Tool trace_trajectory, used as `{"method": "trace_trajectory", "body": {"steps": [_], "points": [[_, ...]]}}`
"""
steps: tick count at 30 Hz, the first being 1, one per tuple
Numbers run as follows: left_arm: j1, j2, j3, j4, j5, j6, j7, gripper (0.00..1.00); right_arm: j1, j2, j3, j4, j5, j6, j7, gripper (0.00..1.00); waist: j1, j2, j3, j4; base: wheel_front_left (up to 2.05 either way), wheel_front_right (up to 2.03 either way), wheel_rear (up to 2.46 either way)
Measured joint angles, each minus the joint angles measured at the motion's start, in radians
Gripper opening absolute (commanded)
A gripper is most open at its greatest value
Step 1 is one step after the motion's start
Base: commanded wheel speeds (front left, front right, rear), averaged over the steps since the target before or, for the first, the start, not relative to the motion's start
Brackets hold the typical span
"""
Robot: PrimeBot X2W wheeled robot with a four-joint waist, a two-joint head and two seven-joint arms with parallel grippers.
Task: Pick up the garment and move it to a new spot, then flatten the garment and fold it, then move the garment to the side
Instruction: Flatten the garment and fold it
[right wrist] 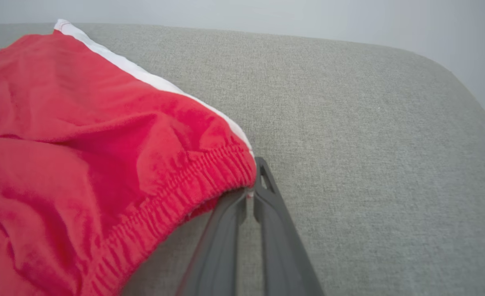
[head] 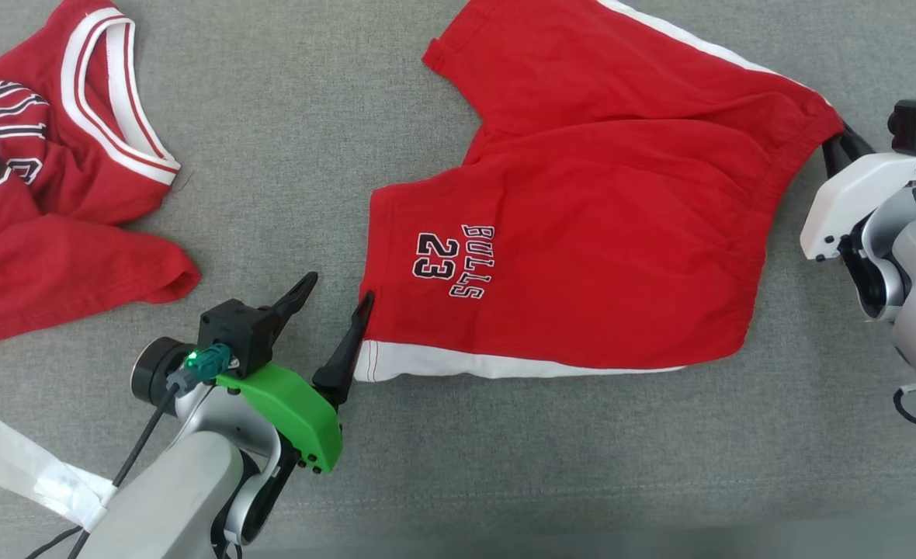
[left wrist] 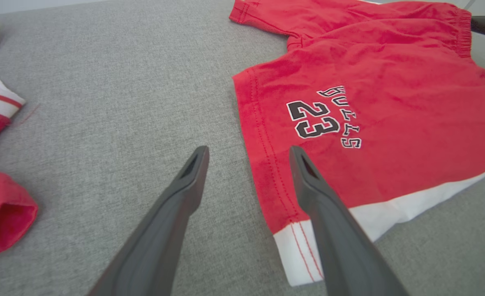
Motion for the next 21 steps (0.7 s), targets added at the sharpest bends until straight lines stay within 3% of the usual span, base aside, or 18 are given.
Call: {"method": "trace_trajectory", "body": {"steps": [6, 7, 9, 10, 11, 21], "points": [[0.000, -0.001, -0.004, 0.000, 0.000, 0.000, 0.000, 1.00, -0.016, -0.017, 0.019, 0.031, -0.026, 0.000, 0.000, 0.04, 0.0000, 0.0000, 0.000, 0.002, 0.00, 0.00, 0.00], [0.000, -0.002, -0.005, 0.000, 0.000, 0.000, 0.000, 1.00, -0.020, -0.022, 0.018, 0.041, -0.026, 0.000, 0.000, 0.13, 0.0000, 0.0000, 0.000, 0.004, 0.00, 0.00, 0.00], [0.000, -0.002, -0.005, 0.000, 0.000, 0.000, 0.000, 1.00, -0.022, -0.021, 0.019, 0.049, -0.026, 0.001, 0.004, 0.39, 0.0000, 0.0000, 0.000, 0.006, 0.00, 0.00, 0.00], [0.000, -0.002, -0.005, 0.000, 0.000, 0.000, 0.000, 1.00, -0.022, -0.020, 0.021, 0.052, -0.026, 0.002, 0.006, 0.66, 0.0000, 0.0000, -0.001, 0.007, 0.00, 0.00, 0.00], [0.000, -0.003, -0.005, 0.002, 0.000, 0.000, 0.000, 1.00, -0.022, -0.017, 0.023, 0.057, -0.026, 0.003, 0.009, 1.00, 0.0000, 0.0000, -0.002, 0.007, 0.00, 0.00, 0.00], [0.000, -0.006, -0.005, 0.028, 0.004, 0.000, -0.014, 1.00, 0.002, 0.027, 0.016, 0.079, -0.004, 0.019, 0.010, 1.00, 0.0000, 0.0000, -0.045, -0.001, 0.00, 0.00, 0.00]]}}
